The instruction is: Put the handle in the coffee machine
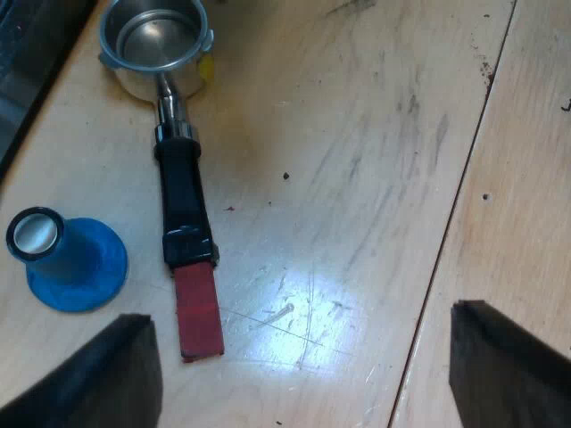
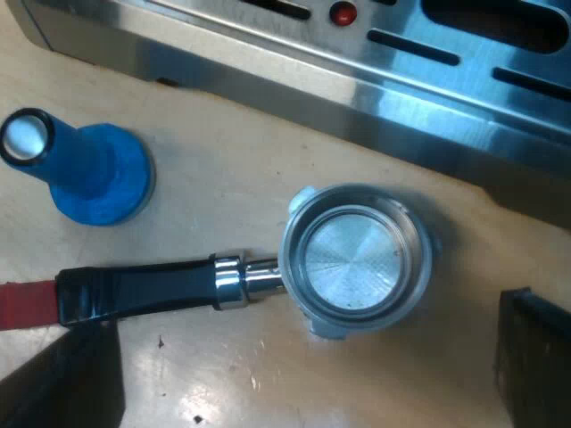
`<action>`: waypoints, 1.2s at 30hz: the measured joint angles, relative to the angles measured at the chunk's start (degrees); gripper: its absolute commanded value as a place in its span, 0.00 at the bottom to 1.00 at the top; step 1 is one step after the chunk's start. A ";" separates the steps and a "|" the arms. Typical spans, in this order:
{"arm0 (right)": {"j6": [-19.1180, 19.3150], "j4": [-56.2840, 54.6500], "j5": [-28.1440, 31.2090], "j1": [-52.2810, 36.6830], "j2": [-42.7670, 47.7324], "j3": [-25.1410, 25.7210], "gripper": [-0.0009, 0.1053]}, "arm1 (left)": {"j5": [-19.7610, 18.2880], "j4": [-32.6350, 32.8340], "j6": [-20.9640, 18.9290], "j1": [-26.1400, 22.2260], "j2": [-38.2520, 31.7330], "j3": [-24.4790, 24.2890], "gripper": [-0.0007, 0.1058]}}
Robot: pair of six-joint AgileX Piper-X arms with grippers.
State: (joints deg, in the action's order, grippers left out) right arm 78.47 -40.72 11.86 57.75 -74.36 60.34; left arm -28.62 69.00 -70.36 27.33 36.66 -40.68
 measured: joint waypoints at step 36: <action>15.40 4.85 -7.47 -6.08 -14.45 0.00 0.81 | 0.00 0.00 0.00 0.00 0.00 0.00 0.65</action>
State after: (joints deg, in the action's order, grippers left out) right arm 93.86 -35.87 4.40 51.67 -88.81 60.34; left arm -28.62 69.00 -70.36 27.33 36.66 -40.68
